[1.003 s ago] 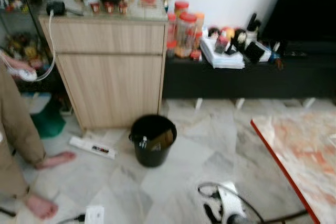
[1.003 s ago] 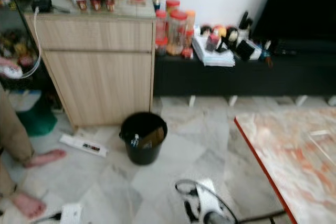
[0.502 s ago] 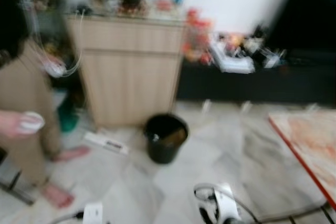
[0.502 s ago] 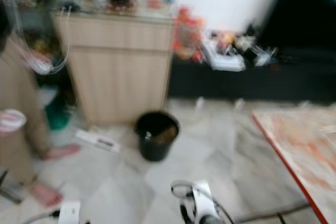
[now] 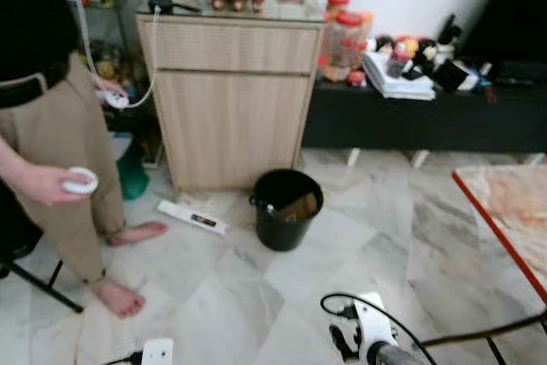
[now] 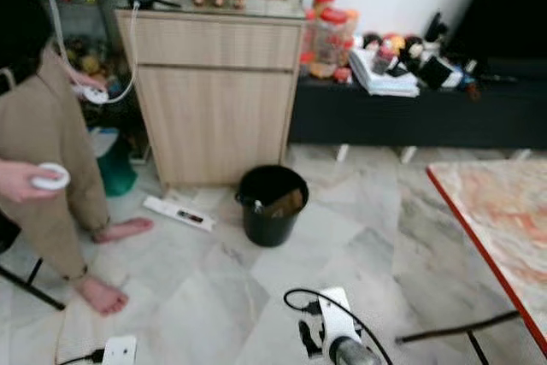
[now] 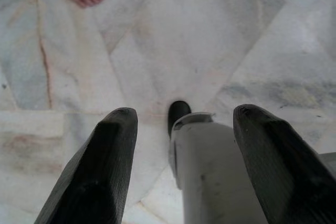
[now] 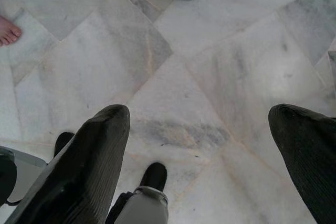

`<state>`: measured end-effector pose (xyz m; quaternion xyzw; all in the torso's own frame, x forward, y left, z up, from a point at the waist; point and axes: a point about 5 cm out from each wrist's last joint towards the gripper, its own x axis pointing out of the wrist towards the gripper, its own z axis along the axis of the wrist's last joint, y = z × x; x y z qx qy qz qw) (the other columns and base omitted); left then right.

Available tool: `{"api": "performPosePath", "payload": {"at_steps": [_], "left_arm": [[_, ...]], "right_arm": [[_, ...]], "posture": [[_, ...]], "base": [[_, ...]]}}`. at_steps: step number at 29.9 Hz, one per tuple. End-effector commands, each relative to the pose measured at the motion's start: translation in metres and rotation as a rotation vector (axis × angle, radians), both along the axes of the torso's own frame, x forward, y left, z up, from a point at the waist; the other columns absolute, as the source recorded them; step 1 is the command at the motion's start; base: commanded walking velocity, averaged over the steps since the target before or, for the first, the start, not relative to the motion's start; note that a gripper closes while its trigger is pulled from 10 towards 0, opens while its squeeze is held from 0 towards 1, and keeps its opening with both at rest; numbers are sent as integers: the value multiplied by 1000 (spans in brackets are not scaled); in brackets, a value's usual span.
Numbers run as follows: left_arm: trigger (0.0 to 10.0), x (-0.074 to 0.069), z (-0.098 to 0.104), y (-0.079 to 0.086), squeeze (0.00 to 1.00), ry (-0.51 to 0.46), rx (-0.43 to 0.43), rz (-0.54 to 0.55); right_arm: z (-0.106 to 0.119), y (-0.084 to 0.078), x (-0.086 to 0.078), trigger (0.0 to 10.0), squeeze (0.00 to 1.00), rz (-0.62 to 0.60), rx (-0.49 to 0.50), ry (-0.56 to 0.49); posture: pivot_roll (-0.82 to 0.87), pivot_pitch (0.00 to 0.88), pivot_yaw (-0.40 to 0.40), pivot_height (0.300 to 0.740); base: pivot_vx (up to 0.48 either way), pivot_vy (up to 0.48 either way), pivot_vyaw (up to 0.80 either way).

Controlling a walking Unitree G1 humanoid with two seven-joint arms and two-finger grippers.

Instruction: Picking trash to rubbish bin

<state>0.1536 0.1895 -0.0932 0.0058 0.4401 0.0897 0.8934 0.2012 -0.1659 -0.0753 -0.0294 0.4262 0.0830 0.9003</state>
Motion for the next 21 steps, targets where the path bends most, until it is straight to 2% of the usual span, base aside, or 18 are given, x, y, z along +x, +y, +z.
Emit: {"api": "performPosePath", "payload": {"at_steps": [1,15,21], "left_arm": [[10000,-1,0,0,0,-1,-1,-3],[10000,-1,1,2,0,-17,12,1],[10000,-2,0,2,0,-13,13,-2]], "right_arm": [[2,-2,2,10000,0,-7,-5,-11],[1,1,2,10000,0,-14,8,-9],[0,3,1,10000,0,-13,13,-2]], "posture": [[40,0,-119,740],[48,0,-112,740],[47,0,-110,740]], "base": [[0,0,0],[0,0,0],[0,0,-800]]}}
